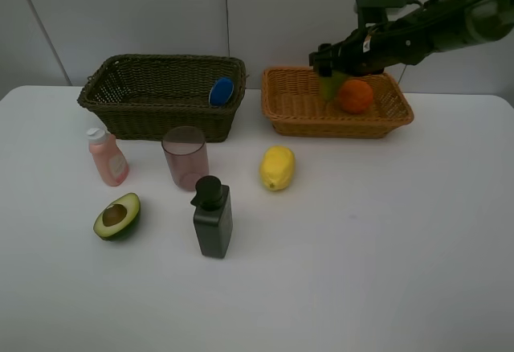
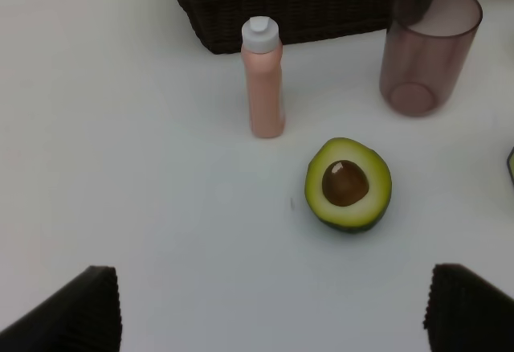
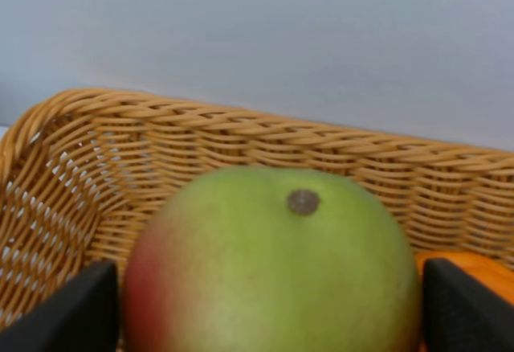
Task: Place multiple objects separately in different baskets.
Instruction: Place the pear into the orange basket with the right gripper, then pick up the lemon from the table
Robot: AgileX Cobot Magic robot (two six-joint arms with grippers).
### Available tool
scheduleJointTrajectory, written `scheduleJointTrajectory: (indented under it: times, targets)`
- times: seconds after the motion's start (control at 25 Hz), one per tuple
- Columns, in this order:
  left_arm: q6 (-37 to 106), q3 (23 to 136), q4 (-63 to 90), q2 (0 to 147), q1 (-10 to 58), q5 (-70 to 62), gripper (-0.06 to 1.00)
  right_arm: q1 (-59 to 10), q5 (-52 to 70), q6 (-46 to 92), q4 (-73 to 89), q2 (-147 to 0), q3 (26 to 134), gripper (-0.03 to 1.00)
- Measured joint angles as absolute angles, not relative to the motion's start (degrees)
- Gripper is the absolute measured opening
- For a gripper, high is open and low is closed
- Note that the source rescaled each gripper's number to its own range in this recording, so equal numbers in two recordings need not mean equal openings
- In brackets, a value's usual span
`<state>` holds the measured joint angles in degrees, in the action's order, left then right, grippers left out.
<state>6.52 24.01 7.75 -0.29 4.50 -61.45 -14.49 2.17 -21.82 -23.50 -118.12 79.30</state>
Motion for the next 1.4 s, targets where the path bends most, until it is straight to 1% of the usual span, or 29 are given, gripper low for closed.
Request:
scheduleJointTrajectory:
  times: [0.04,0.12,0.16,0.24,0.44,0.88,1.16,1.4]
  targets:
    - [6.5,24.0,7.7,-0.3,4.5,-61.4,1.00,-14.5,2.2,-21.8,-23.7,-118.1,79.3,0.80]
    - [6.5,24.0,7.7,-0.3,4.5,-61.4,1.00,-14.5,2.2,-21.8,-24.1,-118.1,79.3,0.92]
    - [6.5,24.0,7.7,-0.3,4.5,-61.4,1.00,-14.5,2.2,-21.8,-24.1,-118.1,79.3,0.95]
    - [6.5,24.0,7.7,-0.3,4.5,-61.4,1.00,-14.5,2.2,-21.8,-23.8,-118.1,79.3,0.98]
    - [6.5,24.0,7.7,-0.3,4.5,-61.4,1.00,-14.5,2.0,-21.8,-23.5,-118.1,79.3,1.00]
    - [6.5,24.0,7.7,-0.3,4.5,-61.4,1.00,-14.5,3.6,-21.8,-23.4,-116.1,79.3,1.00]
    - [6.5,24.0,7.7,-0.3,4.5,-61.4,1.00,-16.9,11.1,-21.8,-22.4,-111.4,79.3,1.00]
    - [6.5,24.0,7.7,-0.3,4.5,-61.4,1.00,-19.8,21.6,-21.8,-10.9,-107.7,79.3,1.00]
